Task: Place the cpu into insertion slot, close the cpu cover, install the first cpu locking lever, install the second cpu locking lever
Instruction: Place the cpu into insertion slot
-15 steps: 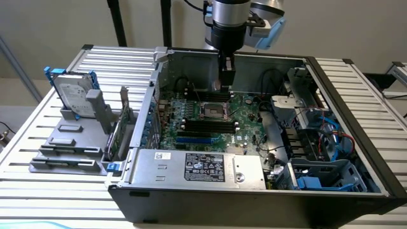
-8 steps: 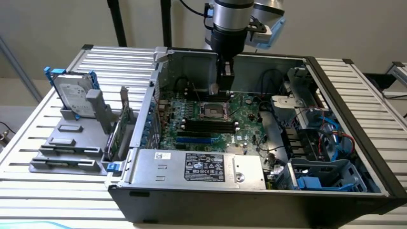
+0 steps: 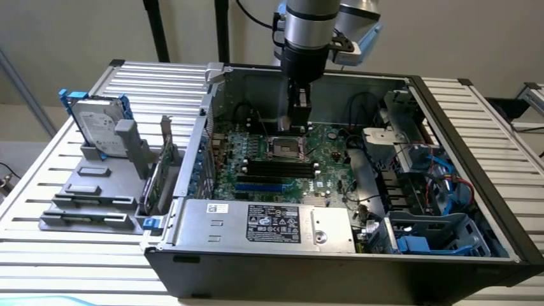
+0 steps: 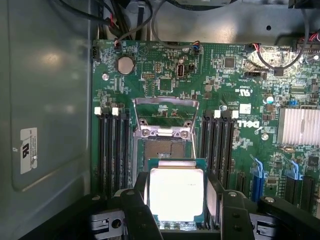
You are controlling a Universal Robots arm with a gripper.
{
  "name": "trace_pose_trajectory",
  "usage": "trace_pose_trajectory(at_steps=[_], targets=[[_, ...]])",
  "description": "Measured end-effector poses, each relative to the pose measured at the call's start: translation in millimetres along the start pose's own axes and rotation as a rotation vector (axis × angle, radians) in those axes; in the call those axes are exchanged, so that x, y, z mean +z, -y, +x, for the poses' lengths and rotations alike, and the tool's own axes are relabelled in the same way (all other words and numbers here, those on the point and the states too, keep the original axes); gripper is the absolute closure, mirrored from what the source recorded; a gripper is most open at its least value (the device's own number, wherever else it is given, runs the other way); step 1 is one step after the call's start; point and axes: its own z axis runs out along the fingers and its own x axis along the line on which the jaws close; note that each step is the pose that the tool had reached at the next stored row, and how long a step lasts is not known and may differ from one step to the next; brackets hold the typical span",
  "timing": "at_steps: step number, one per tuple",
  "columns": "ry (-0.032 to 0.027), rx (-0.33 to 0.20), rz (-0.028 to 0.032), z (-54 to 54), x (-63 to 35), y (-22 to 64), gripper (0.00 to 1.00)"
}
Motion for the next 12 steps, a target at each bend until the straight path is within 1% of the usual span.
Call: trace_pose_trajectory(at_steps=[12], targets=[[0.0000, 0.001, 0.0000, -0.4, 21.8, -0.3, 0.46]])
